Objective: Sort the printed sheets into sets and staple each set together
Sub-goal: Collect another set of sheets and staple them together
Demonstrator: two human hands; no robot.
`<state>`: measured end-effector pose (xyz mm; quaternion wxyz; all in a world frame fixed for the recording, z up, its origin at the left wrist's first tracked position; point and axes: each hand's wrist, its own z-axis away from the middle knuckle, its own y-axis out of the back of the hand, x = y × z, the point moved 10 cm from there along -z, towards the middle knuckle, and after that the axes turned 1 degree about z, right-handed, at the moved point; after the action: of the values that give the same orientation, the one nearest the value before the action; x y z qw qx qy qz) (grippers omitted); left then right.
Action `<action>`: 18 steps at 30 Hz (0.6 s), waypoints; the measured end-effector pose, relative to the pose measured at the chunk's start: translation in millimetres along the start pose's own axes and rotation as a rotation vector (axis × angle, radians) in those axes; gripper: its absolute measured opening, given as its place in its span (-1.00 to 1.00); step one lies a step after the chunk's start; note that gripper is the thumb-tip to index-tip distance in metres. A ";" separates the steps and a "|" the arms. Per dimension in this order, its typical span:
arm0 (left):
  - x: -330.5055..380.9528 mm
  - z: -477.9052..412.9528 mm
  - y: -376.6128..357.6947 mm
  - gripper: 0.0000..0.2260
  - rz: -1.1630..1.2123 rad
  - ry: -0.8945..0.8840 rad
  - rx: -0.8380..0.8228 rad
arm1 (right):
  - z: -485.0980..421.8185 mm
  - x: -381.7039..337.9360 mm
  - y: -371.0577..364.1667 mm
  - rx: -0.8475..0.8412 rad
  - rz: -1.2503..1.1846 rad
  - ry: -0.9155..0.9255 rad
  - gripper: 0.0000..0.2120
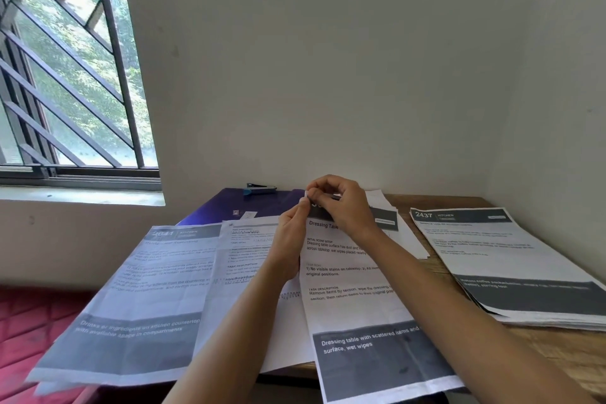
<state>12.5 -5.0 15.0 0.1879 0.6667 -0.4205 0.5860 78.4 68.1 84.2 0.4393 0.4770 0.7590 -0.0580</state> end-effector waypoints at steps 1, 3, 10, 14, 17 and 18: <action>-0.7 -0.6 -0.1 -0.63 -0.007 -0.004 -0.004 | -1.2 2.2 -0.4 -0.003 -0.001 -0.018 -0.94; -1.1 -1.0 -0.8 -0.64 -0.019 -0.017 -0.012 | -4.3 9.1 -2.0 -0.020 -0.007 -0.066 -0.94; -4.4 -2.0 -4.2 -0.66 -0.064 -0.027 -0.037 | -8.4 18.8 -8.0 -0.101 0.023 -0.169 -0.88; -4.1 -2.6 -6.4 -0.62 -0.132 -0.052 -0.054 | -10.3 21.2 -6.3 -0.071 0.048 -0.221 -0.81; -4.6 -3.8 -6.3 -0.66 -0.181 -0.061 -0.059 | -10.9 21.4 -3.3 -0.039 0.020 -0.261 -0.80; -4.8 -3.9 -5.9 -0.68 -0.191 -0.059 -0.057 | -10.7 22.4 -2.8 -0.031 0.002 -0.282 -0.80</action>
<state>14.8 3.0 12.9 0.2495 0.7151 -0.3767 0.5333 66.1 87.1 73.6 0.5490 0.4579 0.6902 -0.1122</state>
